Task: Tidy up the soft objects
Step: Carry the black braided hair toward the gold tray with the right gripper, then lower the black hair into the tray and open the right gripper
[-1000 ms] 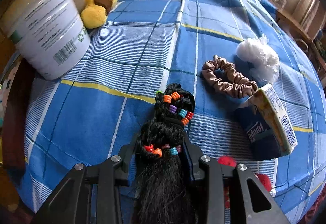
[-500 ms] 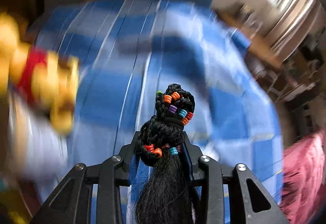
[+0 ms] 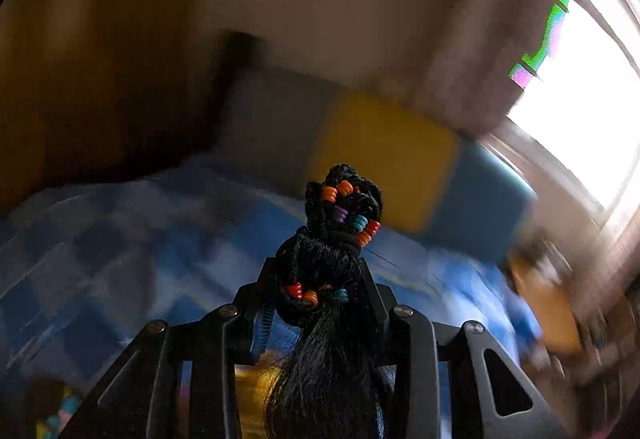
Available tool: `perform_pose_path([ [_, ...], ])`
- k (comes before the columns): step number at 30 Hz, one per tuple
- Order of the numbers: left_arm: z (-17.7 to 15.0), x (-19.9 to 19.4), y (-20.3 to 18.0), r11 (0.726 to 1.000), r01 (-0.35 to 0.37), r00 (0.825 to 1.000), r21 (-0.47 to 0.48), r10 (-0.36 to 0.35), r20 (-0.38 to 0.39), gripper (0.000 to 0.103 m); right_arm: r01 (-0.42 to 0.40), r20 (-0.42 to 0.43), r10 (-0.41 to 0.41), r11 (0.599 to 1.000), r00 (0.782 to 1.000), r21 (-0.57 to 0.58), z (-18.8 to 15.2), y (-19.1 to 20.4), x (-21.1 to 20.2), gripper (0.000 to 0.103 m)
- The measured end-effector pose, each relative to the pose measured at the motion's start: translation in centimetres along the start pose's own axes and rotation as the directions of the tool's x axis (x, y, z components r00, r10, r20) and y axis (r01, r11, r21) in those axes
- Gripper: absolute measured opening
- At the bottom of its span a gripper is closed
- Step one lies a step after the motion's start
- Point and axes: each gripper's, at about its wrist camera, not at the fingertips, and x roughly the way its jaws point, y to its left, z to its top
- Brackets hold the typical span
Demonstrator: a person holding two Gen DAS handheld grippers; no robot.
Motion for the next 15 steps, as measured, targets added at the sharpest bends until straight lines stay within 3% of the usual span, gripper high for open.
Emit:
perform_pose_path([
  [4,0.0,-0.4,1.4,0.999,-0.032,0.999,-0.042,0.033,0.01,0.083,-0.198,-0.043,0.194,0.966,0.98,-0.168,-1.9,9.1,-1.0,0.036],
  [6,-0.1,-0.8,2.2,0.997,-0.052,0.998,-0.059,0.053,0.017,0.083,-0.276,-0.14,0.254,0.945,0.957,-0.177,-4.6,13.1,-0.9,0.036],
  [10,-0.5,-1.5,3.6,0.992,-0.092,0.995,-0.087,0.094,0.026,0.083,-0.409,-0.309,0.357,0.904,0.881,-0.122,-12.0,18.2,-0.4,0.036],
  [11,-0.6,-1.7,4.0,0.99,-0.104,0.994,-0.095,0.107,0.027,0.083,-0.442,-0.354,0.391,0.894,0.85,-0.072,-14.5,19.2,-0.2,0.036],
  [15,-1.3,-2.0,5.0,0.984,-0.139,0.99,-0.116,0.142,0.019,0.083,-0.506,-0.42,0.49,0.859,0.764,0.081,-21.6,20.4,0.4,0.036],
])
